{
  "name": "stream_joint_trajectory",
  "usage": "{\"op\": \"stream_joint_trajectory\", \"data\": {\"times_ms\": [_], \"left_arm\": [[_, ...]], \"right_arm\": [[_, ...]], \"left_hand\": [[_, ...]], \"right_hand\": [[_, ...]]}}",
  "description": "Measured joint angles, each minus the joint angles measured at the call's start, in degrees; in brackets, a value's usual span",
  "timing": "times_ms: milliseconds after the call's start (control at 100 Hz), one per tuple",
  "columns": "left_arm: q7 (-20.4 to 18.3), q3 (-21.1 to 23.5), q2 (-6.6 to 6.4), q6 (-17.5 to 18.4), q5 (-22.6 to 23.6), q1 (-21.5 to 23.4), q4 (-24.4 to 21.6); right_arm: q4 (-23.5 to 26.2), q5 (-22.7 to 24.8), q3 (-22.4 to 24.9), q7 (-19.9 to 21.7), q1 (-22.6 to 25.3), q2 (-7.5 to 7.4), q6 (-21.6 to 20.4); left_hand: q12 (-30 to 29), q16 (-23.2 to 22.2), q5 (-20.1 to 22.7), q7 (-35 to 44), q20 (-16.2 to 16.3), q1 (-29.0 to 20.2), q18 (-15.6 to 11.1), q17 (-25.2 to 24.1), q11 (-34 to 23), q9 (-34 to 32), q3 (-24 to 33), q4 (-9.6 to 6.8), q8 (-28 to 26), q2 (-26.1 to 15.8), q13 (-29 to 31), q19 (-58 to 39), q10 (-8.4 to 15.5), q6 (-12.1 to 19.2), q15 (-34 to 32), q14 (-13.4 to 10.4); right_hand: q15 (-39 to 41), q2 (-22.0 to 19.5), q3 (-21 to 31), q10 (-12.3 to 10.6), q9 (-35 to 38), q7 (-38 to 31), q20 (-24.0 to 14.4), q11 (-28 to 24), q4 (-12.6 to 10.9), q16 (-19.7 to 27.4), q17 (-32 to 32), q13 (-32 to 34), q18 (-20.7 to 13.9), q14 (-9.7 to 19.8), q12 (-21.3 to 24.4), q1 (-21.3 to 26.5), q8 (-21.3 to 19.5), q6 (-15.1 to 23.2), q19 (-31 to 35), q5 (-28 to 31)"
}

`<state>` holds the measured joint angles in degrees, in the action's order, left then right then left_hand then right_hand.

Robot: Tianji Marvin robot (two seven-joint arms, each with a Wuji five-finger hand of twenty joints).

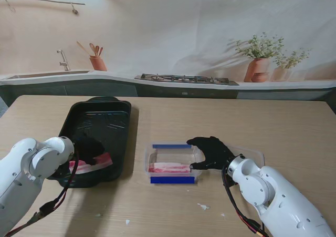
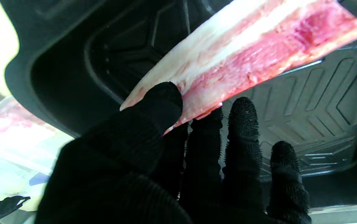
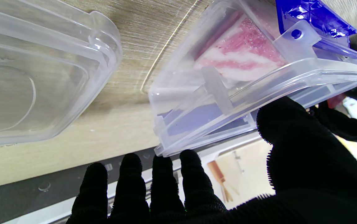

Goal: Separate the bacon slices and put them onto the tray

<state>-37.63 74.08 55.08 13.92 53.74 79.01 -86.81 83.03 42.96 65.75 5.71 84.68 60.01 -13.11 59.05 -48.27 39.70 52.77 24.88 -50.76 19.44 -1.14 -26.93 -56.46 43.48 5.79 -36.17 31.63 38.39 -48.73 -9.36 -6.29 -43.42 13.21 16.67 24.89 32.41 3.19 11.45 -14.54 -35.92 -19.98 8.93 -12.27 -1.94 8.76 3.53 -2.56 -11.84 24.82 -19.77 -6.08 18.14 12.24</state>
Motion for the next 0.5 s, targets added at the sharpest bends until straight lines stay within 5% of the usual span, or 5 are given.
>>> {"op": "stream_joint_trajectory", "data": {"times_ms": [210,290,380,500], "left_arm": [[0.55,-1.12,-0.07,0.18,2.74,-0.73,1.2],[1.1,-1.12,-0.08,0.69,3.48,-0.73,1.48],[0.75,-1.05,-0.08,2.14,4.51,-0.78,1.48],[0.73,-0.84,-0.14,5.21,7.96,-0.82,1.45]], "right_arm": [[0.05,-0.04,0.03,0.01,0.04,0.0,0.01],[0.05,-0.06,0.02,0.01,0.04,0.0,0.04],[0.06,-0.08,0.0,0.01,0.03,0.0,0.07],[0.07,-0.08,0.03,0.0,0.05,0.01,0.07]], "left_hand": [[-3.18,1.55,-0.33,-3.25,-0.99,-1.31,-0.05,-0.79,3.22,2.34,-3.42,0.0,7.81,-2.12,-1.54,0.82,1.42,0.29,3.42,-1.35],[-11.12,4.61,-1.96,-10.19,-1.66,-1.08,-0.07,-2.04,1.67,8.54,-3.43,0.0,13.15,-2.38,-4.35,1.92,1.43,0.34,6.05,-1.79],[-24.93,7.71,-4.0,-20.08,-1.71,5.31,-0.41,-2.26,-1.6,17.73,0.07,-1.6,16.54,-5.37,-7.48,2.16,1.56,-0.77,9.26,-2.12],[-30.68,10.46,-7.42,-25.7,-2.29,8.34,-0.62,-2.91,-1.31,23.51,1.09,-2.04,17.96,-6.59,-10.12,3.3,2.23,-1.3,12.88,-2.5]], "right_hand": [[0.0,0.0,0.0,0.0,0.0,0.0,0.0,0.0,0.0,0.0,0.0,0.0,0.0,0.0,0.0,0.0,0.0,0.0,0.0,0.0],[0.0,0.0,0.0,0.0,0.0,0.0,0.0,0.0,0.0,0.0,0.0,0.0,0.0,0.0,0.0,0.0,0.0,0.0,0.0,0.0],[0.0,0.0,0.0,0.0,0.0,0.0,0.0,0.0,0.0,0.0,0.0,0.0,0.0,0.0,0.0,0.0,0.0,0.0,0.0,0.0],[0.0,0.0,0.0,0.0,0.0,0.0,0.0,0.0,0.0,0.0,0.0,0.0,0.0,0.01,0.0,0.0,0.0,0.0,0.0,0.0]]}}
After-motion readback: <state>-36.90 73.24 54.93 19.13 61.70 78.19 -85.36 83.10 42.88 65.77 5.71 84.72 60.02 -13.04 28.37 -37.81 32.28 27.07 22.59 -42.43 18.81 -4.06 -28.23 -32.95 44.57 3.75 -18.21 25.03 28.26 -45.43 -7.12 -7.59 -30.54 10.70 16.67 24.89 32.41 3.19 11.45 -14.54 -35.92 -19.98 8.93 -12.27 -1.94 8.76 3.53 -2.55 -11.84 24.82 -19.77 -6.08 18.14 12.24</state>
